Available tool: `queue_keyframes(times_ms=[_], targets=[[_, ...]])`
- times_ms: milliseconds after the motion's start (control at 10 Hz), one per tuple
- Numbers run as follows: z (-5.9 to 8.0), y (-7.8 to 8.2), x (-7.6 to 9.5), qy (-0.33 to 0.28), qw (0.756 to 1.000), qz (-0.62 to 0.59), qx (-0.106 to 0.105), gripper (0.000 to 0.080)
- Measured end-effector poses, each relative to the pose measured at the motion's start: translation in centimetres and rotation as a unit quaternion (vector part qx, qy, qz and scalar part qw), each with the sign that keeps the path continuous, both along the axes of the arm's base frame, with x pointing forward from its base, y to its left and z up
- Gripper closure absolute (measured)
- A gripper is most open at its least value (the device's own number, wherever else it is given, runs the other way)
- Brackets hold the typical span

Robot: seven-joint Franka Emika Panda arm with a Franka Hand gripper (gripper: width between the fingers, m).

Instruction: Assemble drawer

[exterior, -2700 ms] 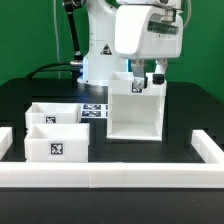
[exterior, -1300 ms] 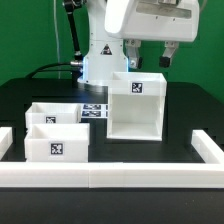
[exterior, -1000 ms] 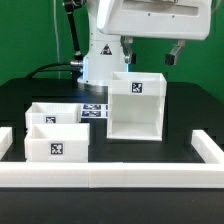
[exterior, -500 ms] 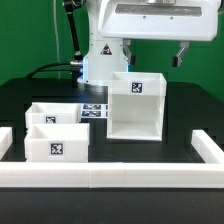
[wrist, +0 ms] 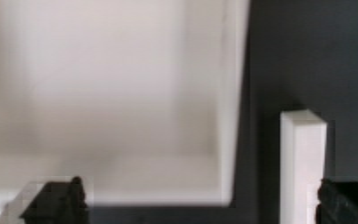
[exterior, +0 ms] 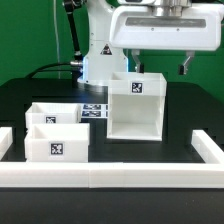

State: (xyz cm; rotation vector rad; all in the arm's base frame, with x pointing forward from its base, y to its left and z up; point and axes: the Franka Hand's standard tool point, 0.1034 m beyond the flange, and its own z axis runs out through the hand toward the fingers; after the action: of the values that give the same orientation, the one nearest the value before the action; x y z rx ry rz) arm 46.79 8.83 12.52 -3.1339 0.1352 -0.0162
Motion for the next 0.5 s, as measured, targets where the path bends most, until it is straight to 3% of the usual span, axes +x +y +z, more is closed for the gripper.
queue_keyframes(times_ms=[500], targets=[[-0.96, 0.06, -0.47, -0.007, 1.0, -0.007, 0.01, 0.015]])
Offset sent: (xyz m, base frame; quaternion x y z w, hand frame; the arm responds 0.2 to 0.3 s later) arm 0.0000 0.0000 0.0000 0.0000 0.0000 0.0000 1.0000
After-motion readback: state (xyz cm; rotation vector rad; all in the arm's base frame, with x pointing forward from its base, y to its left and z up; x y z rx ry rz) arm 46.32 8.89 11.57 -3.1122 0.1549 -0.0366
